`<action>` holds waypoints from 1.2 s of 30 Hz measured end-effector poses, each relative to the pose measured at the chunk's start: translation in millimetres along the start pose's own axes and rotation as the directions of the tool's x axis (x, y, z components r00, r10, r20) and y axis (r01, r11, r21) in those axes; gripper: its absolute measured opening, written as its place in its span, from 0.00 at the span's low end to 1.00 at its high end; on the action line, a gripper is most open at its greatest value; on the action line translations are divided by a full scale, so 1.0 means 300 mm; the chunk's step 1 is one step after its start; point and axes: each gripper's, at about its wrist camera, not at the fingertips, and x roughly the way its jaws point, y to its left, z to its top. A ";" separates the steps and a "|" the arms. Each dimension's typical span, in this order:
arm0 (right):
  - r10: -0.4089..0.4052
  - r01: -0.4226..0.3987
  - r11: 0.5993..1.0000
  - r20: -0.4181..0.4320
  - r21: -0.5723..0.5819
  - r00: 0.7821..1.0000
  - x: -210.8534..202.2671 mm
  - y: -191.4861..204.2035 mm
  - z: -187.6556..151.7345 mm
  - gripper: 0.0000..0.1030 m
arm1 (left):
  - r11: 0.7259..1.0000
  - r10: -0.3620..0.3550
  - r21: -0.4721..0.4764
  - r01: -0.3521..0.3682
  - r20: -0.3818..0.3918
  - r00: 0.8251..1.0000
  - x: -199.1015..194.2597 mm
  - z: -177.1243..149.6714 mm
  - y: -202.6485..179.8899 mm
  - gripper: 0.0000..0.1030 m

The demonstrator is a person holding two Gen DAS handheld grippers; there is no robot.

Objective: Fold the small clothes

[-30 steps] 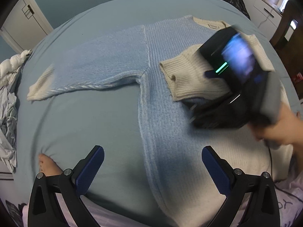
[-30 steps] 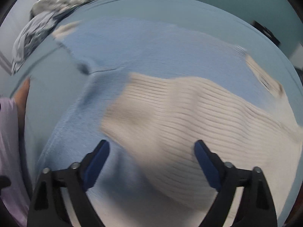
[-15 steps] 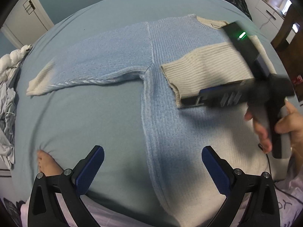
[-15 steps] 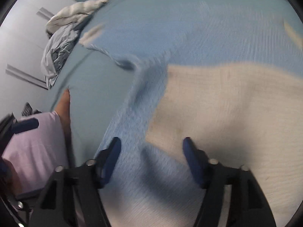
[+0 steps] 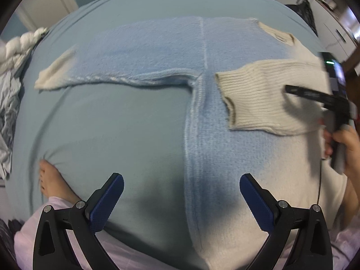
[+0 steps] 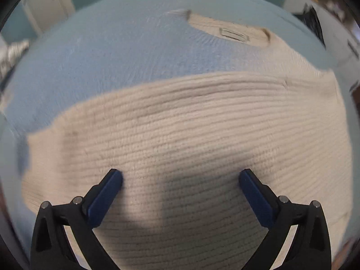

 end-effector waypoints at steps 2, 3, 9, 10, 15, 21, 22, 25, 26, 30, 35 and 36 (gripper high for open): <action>0.074 -0.074 0.996 -0.006 0.040 0.997 -0.072 -0.053 0.004 0.98 | 0.999 -0.002 -0.046 0.002 -0.007 1.000 0.008 0.008 0.035 1.00; 0.106 -0.108 0.992 0.025 0.059 0.994 -0.144 -0.083 0.002 0.98 | 0.997 0.007 -0.073 -0.008 -0.007 1.000 0.011 0.011 0.056 1.00; 0.187 -0.184 0.982 0.120 -0.034 0.975 -0.655 -0.155 -0.055 0.98 | 0.983 0.140 -0.123 -0.136 0.021 0.990 0.029 0.050 0.143 1.00; 0.194 -0.189 0.981 0.134 -0.049 0.972 -0.767 -0.184 -0.081 0.98 | 0.982 0.153 -0.117 -0.149 0.019 0.988 0.038 0.069 0.158 1.00; 0.223 -0.224 0.974 0.158 -0.010 0.962 -1.067 -0.268 -0.226 0.98 | 0.968 0.212 -0.134 -0.211 -0.012 0.977 0.136 0.266 0.294 1.00; 0.182 -0.189 0.980 0.111 0.058 0.977 -0.792 -0.248 -0.412 0.99 | 0.890 0.339 -0.304 -0.340 -0.056 0.939 0.272 0.484 0.566 1.00; 0.183 -0.186 0.980 0.053 0.071 0.982 -0.722 -0.255 -0.425 0.98 | 0.873 0.339 -0.346 -0.345 -0.078 0.937 0.300 0.515 0.624 1.00; 0.198 -0.188 0.979 -0.146 0.084 0.969 -0.583 -0.256 -0.436 0.95 | 0.825 0.310 -0.463 -0.324 -0.108 0.945 0.357 0.570 0.755 1.00; 0.196 -0.183 0.978 -0.148 0.102 0.969 -0.566 -0.263 -0.430 0.95 | 0.810 0.287 -0.505 -0.300 -0.106 0.952 0.375 0.581 0.791 1.00; 0.178 -0.166 0.982 -0.138 0.092 0.974 -0.557 -0.255 -0.403 0.95 | 0.778 0.163 -0.601 -0.181 -0.085 0.983 0.475 0.597 0.839 1.00; 0.168 -0.152 0.982 -0.154 0.108 0.974 -0.501 -0.213 -0.411 0.95 | 0.760 0.176 -0.623 -0.185 -0.077 0.981 0.488 0.607 0.838 0.86; 0.167 -0.152 0.982 -0.153 0.109 0.974 -0.494 -0.208 -0.412 0.95 | 0.789 0.160 -0.591 -0.168 -0.065 0.985 0.472 0.626 0.809 0.75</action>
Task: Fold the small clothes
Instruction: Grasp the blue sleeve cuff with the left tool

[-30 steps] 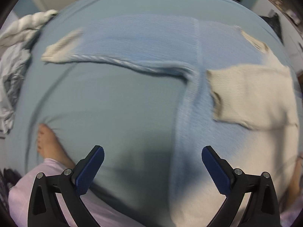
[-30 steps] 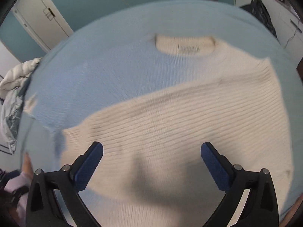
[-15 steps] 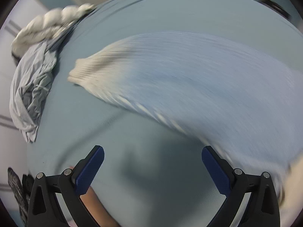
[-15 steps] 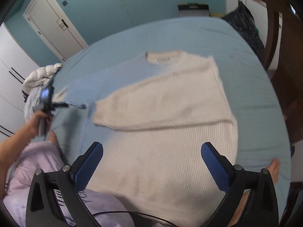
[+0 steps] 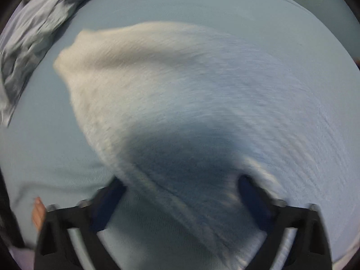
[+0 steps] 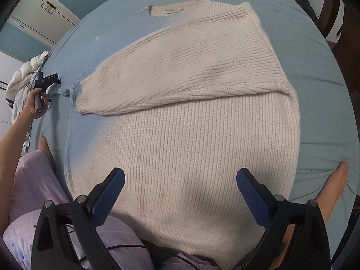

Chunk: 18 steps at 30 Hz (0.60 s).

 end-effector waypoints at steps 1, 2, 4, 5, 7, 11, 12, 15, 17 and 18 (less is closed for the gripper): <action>-0.001 0.001 1.000 0.004 0.001 1.000 0.003 0.002 0.001 0.95 | 0.999 -0.013 0.046 0.013 -0.001 1.000 -0.022 0.002 -0.027 0.52; -0.002 0.002 1.000 0.006 0.002 1.000 0.015 0.010 0.005 0.95 | 0.997 -0.006 0.083 0.006 0.002 1.000 -0.038 0.003 -0.050 0.28; 0.000 0.000 1.000 0.009 0.006 1.000 0.020 0.016 0.009 0.95 | 0.989 0.019 0.148 -0.020 0.014 1.000 -0.074 -0.001 -0.095 0.14; 0.003 -0.003 1.000 0.009 0.010 1.000 0.018 0.013 0.009 0.95 | 0.987 0.037 0.155 -0.041 0.026 0.999 -0.090 -0.002 -0.106 0.13; 0.005 -0.005 1.000 0.006 0.015 1.000 0.019 0.006 0.010 0.95 | 0.992 0.007 0.122 -0.013 0.048 0.999 -0.134 -0.006 -0.106 0.12; 0.000 0.000 1.000 0.018 0.014 1.000 0.006 -0.002 0.002 0.95 | 0.994 -0.108 0.005 0.108 0.143 0.984 -0.278 -0.002 -0.069 0.11; 0.001 -0.001 1.000 0.020 0.017 1.000 0.004 -0.009 0.002 0.95 | 0.992 -0.128 0.015 0.127 0.183 0.975 -0.339 -0.008 -0.077 0.11; 0.010 -0.011 1.000 0.022 0.029 1.000 -0.001 -0.026 0.002 0.95 | 0.977 -0.206 0.123 0.177 0.295 0.933 -0.535 -0.047 -0.168 0.11; 0.015 -0.016 0.999 0.026 0.036 1.000 -0.004 -0.036 0.003 0.95 | 0.918 -0.378 0.258 0.302 0.330 0.865 -0.711 -0.116 -0.257 0.11; 0.017 -0.018 0.999 0.029 0.038 0.999 -0.008 -0.040 0.002 0.95 | 0.889 -0.428 0.324 0.324 0.338 0.838 -0.779 -0.160 -0.304 0.11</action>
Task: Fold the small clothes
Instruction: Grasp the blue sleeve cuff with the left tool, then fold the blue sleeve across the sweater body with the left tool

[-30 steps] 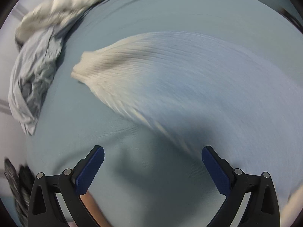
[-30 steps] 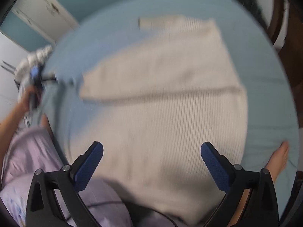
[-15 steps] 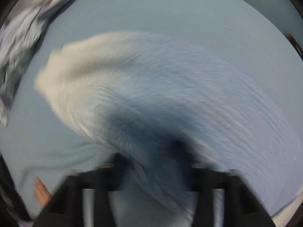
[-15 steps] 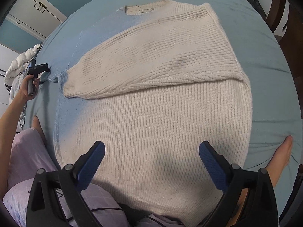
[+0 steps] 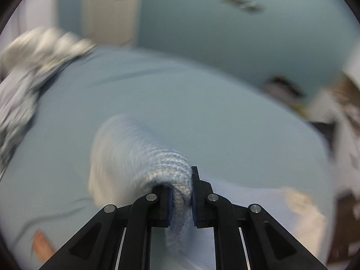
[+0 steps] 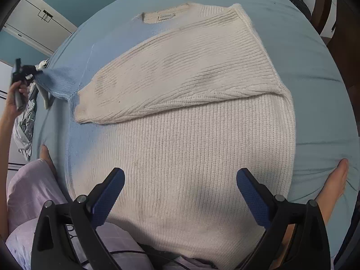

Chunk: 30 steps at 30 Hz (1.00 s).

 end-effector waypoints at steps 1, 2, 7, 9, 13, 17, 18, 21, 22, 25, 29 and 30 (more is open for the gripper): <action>0.001 -0.001 1.000 0.005 -0.001 1.000 -0.005 -0.002 0.000 0.95 | 0.997 -0.039 0.073 0.037 0.026 0.999 -0.057 -0.012 -0.098 0.11; 0.001 -0.001 1.000 0.012 -0.005 1.000 -0.011 -0.002 0.000 0.95 | 0.979 -0.077 0.190 0.066 0.050 0.996 -0.129 -0.048 -0.242 0.11; 0.021 -0.021 1.000 0.026 -0.001 0.999 -0.029 0.001 0.005 0.95 | 0.785 -0.394 0.464 0.409 -0.135 0.909 -0.315 -0.339 -0.692 0.30; 0.037 -0.036 0.999 0.028 -0.010 0.999 -0.033 0.005 0.003 0.95 | 0.690 -0.497 0.437 0.577 -0.294 0.817 -0.325 -0.437 -0.796 0.73; 0.051 -0.050 0.998 0.031 -0.026 0.998 -0.037 0.005 0.003 0.95 | 0.700 -0.520 0.455 0.550 -0.202 0.830 -0.385 -0.546 -0.799 0.83; 0.068 -0.068 0.998 0.016 -0.004 0.998 -0.023 -0.011 0.003 0.95 | 0.766 -0.465 0.417 0.489 -0.167 0.870 -0.421 -0.509 -0.684 0.83; 0.072 -0.072 0.997 0.014 -0.003 0.997 -0.019 -0.014 0.005 0.95 | 0.790 -0.433 0.411 0.456 -0.153 0.888 -0.443 -0.502 -0.634 0.84; 0.088 -0.088 0.996 0.009 0.002 0.996 -0.006 -0.024 0.013 0.95 | 0.872 -0.311 0.364 0.327 -0.103 0.945 -0.478 -0.488 -0.423 0.87; 0.096 -0.097 0.995 0.007 0.006 0.995 -0.003 -0.029 0.020 0.95 | 0.896 -0.262 0.347 0.275 -0.085 0.961 -0.480 -0.498 -0.344 0.88; 0.097 -0.097 0.994 0.002 0.046 0.995 0.018 -0.036 0.071 0.95 | 0.942 -0.098 0.318 0.111 -0.056 0.994 -0.497 -0.568 -0.148 0.88; 0.081 -0.083 0.995 0.040 0.060 0.996 0.060 0.038 0.284 0.95 | 0.950 0.045 0.311 -0.005 -0.122 0.992 -0.444 -0.637 0.008 0.88; 0.060 -0.062 0.997 0.031 0.053 0.998 0.093 0.076 0.360 0.95 | 0.949 0.051 0.315 -0.003 -0.143 0.988 -0.432 -0.636 0.035 0.88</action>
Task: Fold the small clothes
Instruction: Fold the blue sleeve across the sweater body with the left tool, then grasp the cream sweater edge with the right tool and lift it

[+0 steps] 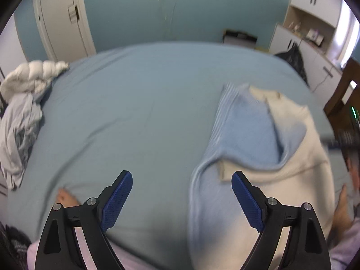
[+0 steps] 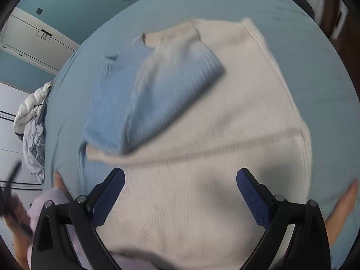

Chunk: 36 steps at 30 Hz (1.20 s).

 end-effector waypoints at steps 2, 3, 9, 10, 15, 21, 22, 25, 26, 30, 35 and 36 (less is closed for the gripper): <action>-0.027 0.027 1.000 -0.026 -0.010 0.999 0.069 0.066 0.112 0.95 | 0.999 0.009 0.042 -0.008 -0.024 1.000 0.016 0.004 -0.010 0.88; -0.042 0.041 0.999 -0.042 -0.019 0.998 0.118 0.115 0.186 0.95 | 0.998 0.026 0.063 -0.025 -0.016 1.000 0.019 0.005 -0.013 0.88; -0.178 0.175 0.983 -0.048 -0.064 0.983 0.385 0.328 0.542 0.95 | 0.997 -0.009 0.072 0.012 -0.035 0.999 0.042 -0.032 0.049 0.88; -0.205 0.204 0.978 -0.029 -0.049 0.978 0.406 0.333 0.574 0.95 | 0.997 -0.021 0.068 0.025 -0.052 0.998 0.053 -0.039 0.059 0.88; -0.317 0.318 0.948 -0.021 0.030 0.948 0.569 0.296 0.689 0.91 | 0.996 -0.019 0.086 0.028 -0.097 0.995 0.103 -0.079 0.071 0.88; -0.343 0.342 0.937 0.008 0.075 0.939 0.563 0.210 0.633 0.09 | 0.997 -0.040 0.061 0.045 -0.078 0.996 0.086 -0.084 0.100 0.88; -0.317 0.313 0.945 0.024 0.092 0.948 0.516 0.205 0.625 0.06 | 0.997 -0.042 0.058 0.046 -0.072 0.997 0.080 -0.082 0.099 0.88; -0.259 0.247 0.965 0.146 0.090 0.955 0.331 0.257 0.599 0.06 | 0.998 -0.038 0.054 0.041 -0.055 0.998 0.068 -0.076 0.088 0.88; -0.227 0.219 0.974 0.189 0.060 0.955 0.262 0.300 0.590 0.06 | 0.998 -0.037 0.053 0.040 -0.049 0.998 0.063 -0.070 0.084 0.88; -0.053 0.087 0.992 0.322 -0.091 0.945 0.006 0.536 0.539 0.05 | 0.998 -0.038 0.044 0.039 -0.031 0.999 0.053 -0.051 0.067 0.88; 0.179 -0.054 0.960 0.451 -0.276 0.874 -0.293 0.922 0.482 0.05 | 0.998 -0.044 0.050 0.044 -0.002 0.999 0.034 -0.047 0.061 0.88; 0.207 -0.066 0.952 0.467 -0.300 0.860 -0.330 0.985 0.471 0.05 | 0.998 -0.044 0.049 0.044 0.004 0.999 0.030 -0.048 0.063 0.88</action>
